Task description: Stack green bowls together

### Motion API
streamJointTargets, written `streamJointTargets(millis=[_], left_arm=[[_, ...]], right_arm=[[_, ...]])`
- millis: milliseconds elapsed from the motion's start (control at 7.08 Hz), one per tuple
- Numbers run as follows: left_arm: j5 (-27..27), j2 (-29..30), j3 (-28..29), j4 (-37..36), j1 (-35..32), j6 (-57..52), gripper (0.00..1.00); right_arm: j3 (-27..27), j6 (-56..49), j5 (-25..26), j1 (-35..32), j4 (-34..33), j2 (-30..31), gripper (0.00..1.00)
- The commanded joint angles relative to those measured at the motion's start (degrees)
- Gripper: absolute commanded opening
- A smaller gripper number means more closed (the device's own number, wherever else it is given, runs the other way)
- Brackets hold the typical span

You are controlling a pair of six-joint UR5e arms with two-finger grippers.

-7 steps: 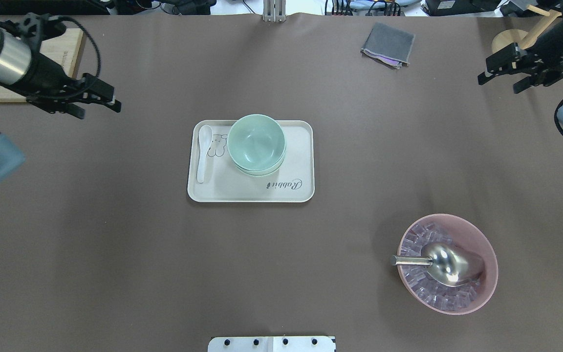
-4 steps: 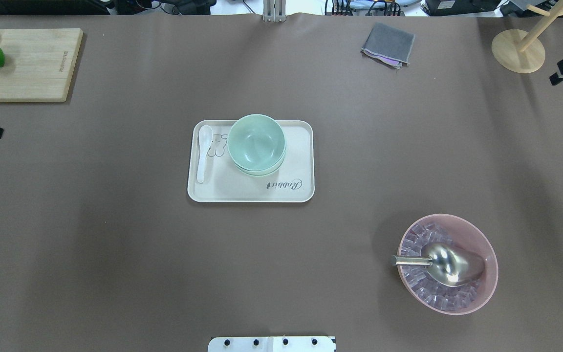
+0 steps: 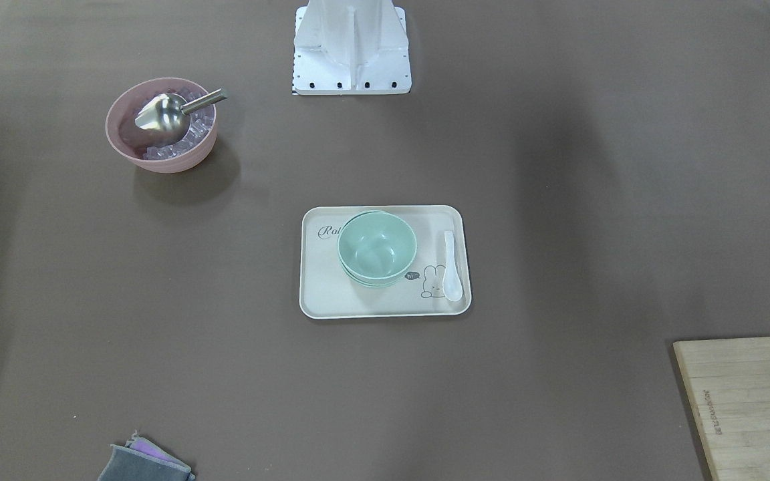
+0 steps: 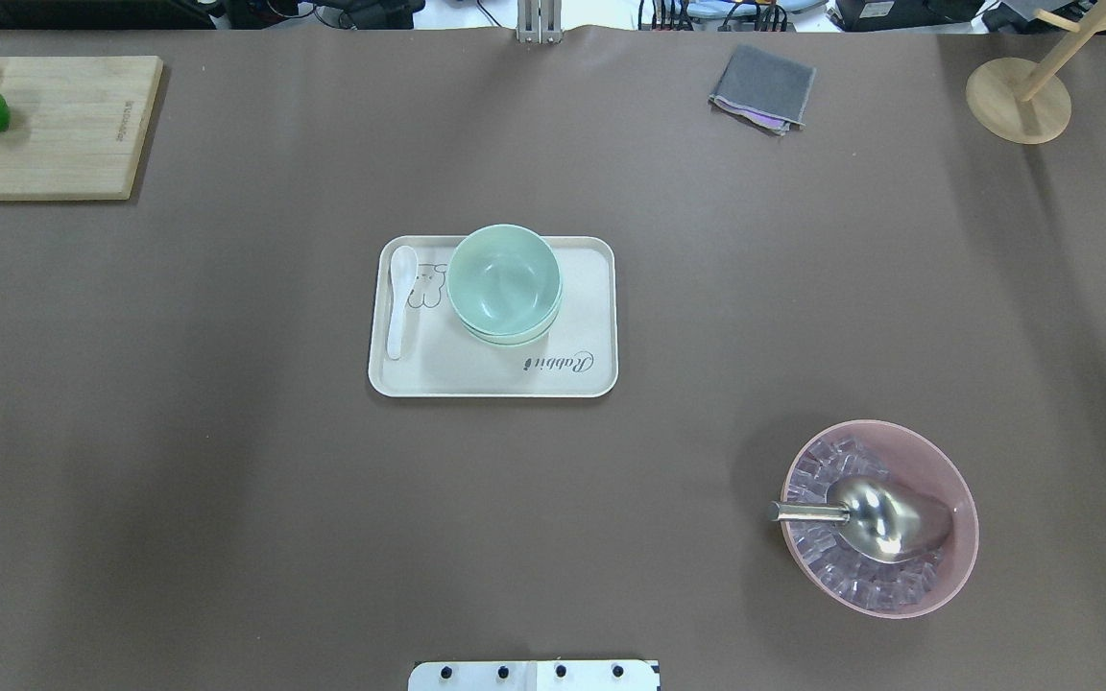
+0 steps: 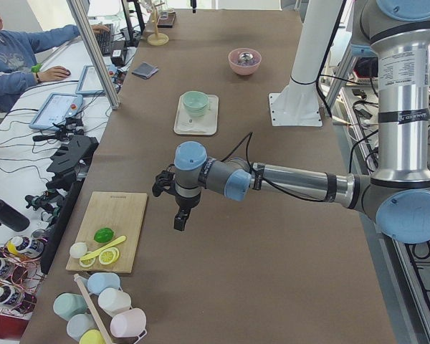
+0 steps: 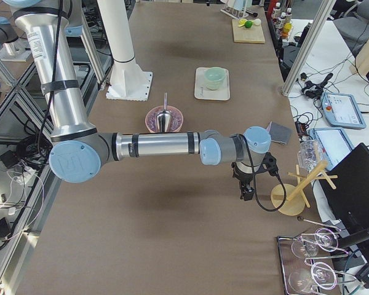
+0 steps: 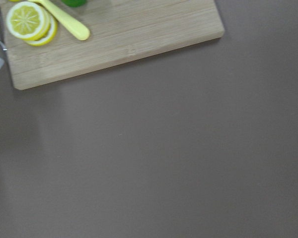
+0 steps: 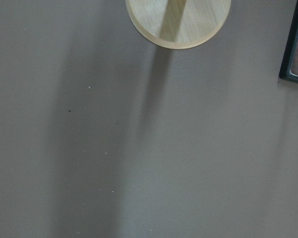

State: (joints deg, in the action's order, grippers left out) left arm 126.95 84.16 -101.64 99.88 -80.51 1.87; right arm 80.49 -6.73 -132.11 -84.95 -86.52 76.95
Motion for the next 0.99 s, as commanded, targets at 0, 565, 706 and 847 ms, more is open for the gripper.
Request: streamJointTargets(millis=[0, 565, 706, 847], left_arm=[[-0.65, -2.84, 0.38, -2.59, -0.88, -1.52, 0.99], [5.58, -1.8, 0.3, -2.77, -0.88, 10.25, 0.99], [5.68, -1.98, 0.21, -2.59, -0.88, 9.73, 0.99], [5.68, -2.07, -1.53, -2.68, -0.88, 9.47, 0.99]], right_arm=[[-0.34, -1.36, -0.43, -0.3, -0.31, -0.39, 1.0], [-0.78, -0.75, -2.52, -0.21, -0.75, -1.28, 1.0], [-0.78, -0.74, -2.89, -0.21, -0.75, -1.28, 1.0], [-0.69, -0.66, -3.93, -0.3, -0.66, -1.01, 1.0]])
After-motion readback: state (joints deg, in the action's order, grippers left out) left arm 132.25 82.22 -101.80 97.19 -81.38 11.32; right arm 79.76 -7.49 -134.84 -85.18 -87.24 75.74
